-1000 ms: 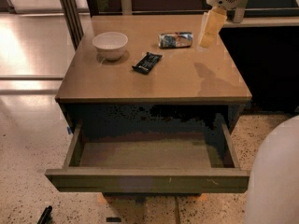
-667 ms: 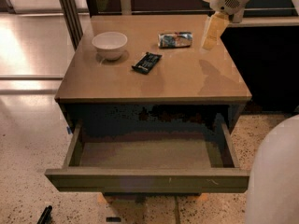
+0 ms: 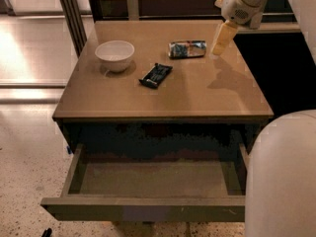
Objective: Place redbull can into top drawer
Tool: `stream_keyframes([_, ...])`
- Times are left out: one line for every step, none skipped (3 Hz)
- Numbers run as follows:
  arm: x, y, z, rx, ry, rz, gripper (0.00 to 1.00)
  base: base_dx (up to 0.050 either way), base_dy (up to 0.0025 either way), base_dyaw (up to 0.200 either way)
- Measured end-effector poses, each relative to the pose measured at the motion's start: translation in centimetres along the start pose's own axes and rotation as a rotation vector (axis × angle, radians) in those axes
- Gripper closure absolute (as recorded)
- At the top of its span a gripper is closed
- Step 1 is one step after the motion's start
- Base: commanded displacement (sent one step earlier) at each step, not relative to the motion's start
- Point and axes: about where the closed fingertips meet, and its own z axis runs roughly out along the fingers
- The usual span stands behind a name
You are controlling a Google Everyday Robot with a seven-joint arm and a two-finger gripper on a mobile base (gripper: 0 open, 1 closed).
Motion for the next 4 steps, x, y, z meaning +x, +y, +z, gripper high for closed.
stream_keyframes([0.0,0.0,0.0,0.000,0.000,0.000,0.00,0.050,0.00002,0.000])
stream_keyframes([0.0,0.0,0.0,0.000,0.000,0.000,0.00,0.000,0.00000,0.000])
stream_keyframes([-1.1,-0.6,2.1,-0.028,-0.016,-0.041,0.00,0.000,0.00000,0.000])
stream_keyframes([-4.2,0.0,8.2,-0.130,-0.075,-0.124,0.00,0.000,0.00000,0.000])
